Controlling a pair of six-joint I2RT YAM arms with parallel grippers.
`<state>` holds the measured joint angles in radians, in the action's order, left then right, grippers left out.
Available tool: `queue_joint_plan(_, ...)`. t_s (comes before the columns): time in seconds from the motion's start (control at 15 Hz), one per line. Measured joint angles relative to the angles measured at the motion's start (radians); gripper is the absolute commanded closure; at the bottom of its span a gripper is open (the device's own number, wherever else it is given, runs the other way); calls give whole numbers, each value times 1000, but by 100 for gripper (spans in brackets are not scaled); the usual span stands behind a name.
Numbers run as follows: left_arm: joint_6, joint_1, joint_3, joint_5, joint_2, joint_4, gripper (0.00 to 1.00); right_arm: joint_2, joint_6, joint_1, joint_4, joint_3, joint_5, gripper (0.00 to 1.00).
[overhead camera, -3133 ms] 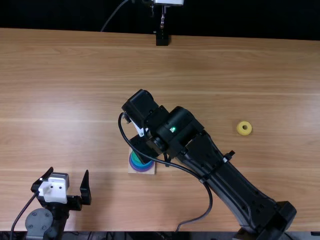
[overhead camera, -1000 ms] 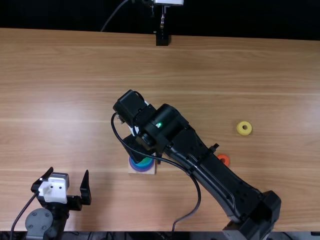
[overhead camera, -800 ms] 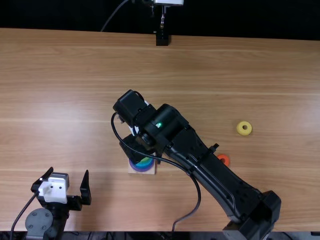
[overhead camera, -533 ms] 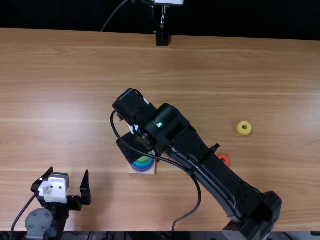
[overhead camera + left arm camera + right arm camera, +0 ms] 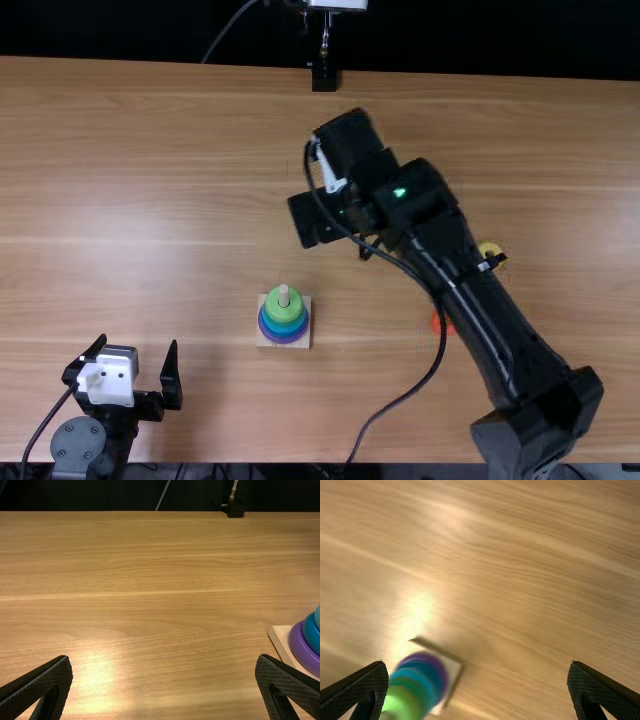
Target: Build the Hanoi tower: stack the rings onto the peg from bottom to top in this color order: purple, dark blue, light blue, dark green, light green, yellow, orange.
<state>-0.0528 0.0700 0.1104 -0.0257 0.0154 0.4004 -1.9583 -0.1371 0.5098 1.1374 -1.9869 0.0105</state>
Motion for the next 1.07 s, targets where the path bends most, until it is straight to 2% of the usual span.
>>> queue_joint_plan(0.4,0,0,0,0,0,0,0,9,3,-285,-2,189,-3,0)
queue_joint_plan(0.67,0,0,0,0,0,-1,0,9,5,-403,-2,323,-3,0)
queue_joint_plan(1.07,0,0,0,0,0,-1,0,9,5,-560,-96,346,-3,0)
